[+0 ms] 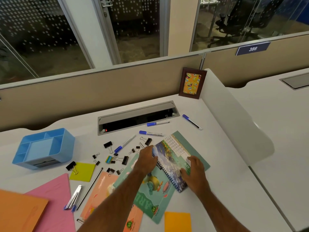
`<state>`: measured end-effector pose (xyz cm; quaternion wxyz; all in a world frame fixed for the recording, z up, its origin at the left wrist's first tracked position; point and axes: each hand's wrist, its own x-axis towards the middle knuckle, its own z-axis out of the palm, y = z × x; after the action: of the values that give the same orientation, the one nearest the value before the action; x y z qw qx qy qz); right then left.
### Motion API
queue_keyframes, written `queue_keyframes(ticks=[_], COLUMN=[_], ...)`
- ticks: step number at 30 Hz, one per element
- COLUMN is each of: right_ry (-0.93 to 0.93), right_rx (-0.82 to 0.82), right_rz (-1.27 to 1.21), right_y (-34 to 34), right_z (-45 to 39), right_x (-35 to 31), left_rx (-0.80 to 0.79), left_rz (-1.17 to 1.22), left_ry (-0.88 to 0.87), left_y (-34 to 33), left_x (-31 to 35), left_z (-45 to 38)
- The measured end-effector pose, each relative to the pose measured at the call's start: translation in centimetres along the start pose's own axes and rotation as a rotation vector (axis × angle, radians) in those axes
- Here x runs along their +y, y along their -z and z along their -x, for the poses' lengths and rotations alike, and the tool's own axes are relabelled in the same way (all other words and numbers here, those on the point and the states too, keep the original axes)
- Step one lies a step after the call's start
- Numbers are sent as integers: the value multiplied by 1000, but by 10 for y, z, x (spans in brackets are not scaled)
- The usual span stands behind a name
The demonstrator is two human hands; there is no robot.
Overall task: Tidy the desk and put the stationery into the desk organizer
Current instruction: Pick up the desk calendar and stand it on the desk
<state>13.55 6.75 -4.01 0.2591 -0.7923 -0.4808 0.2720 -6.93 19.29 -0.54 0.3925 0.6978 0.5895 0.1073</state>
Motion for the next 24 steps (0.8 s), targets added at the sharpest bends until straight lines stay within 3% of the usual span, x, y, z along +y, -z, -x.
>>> queue_keyframes(ticks=[12, 24], right_ry=[-129, -580], right_rx=[172, 188], right_rz=[-12, -718], right_y=[0, -2], right_z=[48, 64], right_x=[16, -3], left_rx=[-34, -82], left_rz=[-117, -221], left_ry=[9, 13], left_y=[2, 2], left_x=[13, 28], left_z=[-2, 5])
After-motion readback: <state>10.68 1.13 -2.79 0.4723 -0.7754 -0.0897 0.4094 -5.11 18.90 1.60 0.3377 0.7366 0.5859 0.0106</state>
